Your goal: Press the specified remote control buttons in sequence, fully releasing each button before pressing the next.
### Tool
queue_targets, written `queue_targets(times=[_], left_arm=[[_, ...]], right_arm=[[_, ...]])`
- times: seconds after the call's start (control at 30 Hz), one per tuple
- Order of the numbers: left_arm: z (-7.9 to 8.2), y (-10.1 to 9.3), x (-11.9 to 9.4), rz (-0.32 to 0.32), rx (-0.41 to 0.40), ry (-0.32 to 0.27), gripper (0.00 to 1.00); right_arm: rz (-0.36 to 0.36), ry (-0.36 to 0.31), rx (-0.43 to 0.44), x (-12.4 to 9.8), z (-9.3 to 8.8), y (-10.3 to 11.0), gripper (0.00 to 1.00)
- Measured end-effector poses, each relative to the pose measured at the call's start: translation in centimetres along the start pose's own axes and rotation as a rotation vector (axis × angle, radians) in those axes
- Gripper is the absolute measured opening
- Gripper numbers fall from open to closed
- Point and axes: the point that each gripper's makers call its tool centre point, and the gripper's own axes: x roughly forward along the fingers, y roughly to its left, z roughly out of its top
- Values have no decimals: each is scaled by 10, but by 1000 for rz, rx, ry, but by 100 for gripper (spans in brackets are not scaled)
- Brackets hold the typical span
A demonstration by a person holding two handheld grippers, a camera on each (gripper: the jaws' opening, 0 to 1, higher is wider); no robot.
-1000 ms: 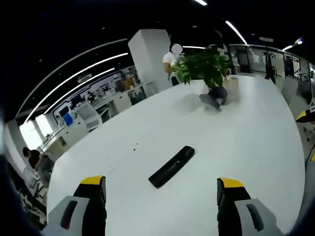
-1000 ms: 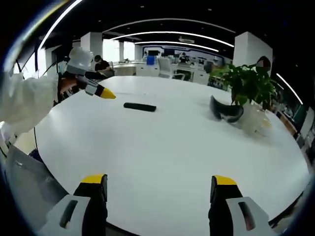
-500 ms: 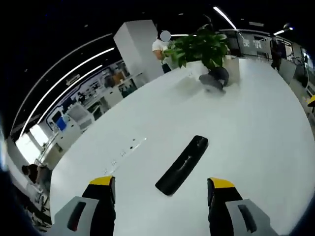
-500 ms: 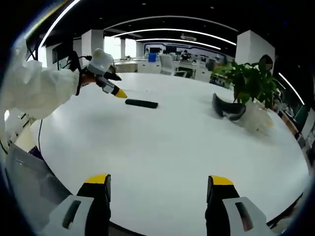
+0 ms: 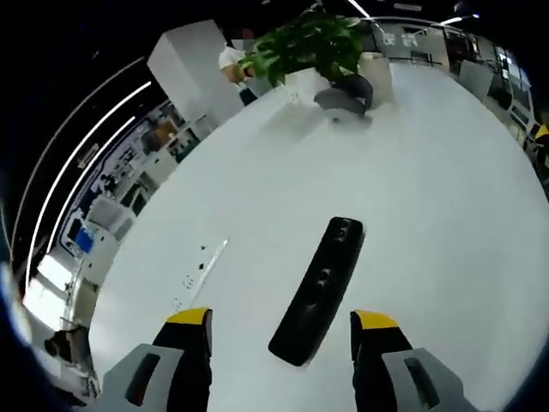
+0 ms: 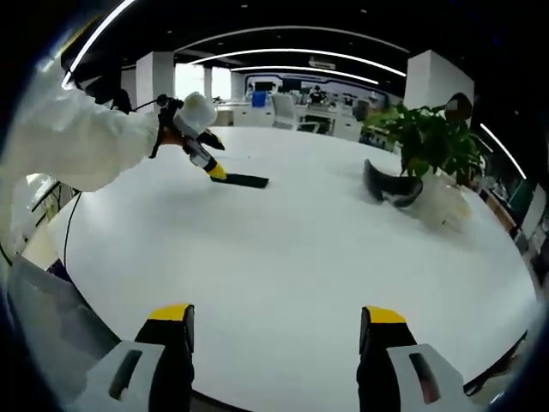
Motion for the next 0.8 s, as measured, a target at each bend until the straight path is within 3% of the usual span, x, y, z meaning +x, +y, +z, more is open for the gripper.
queue_targets(times=[0.17,0.27,0.8], left_arm=[[-7,-2,8,-50,69,57,65],[-13,2,12,-63,47,88,63],[-17,-8,18,-136,98,148,58]], right_arm=[[2,3,3,1,0,0,78],[5,4,1,1,0,1,78],[12,6,-5,1,0,3,78]])
